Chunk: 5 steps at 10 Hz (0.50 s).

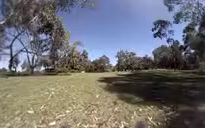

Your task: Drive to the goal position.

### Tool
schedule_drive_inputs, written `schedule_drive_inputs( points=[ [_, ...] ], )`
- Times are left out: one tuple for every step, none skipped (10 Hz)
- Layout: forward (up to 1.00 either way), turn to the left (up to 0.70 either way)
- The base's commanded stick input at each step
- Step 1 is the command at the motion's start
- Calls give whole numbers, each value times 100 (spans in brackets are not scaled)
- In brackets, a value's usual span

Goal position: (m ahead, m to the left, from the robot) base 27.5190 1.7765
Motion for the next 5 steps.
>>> schedule_drive_inputs(
  points=[
    [100,0],
    [100,0],
    [100,0],
    [100,0],
    [100,0]
  ],
)
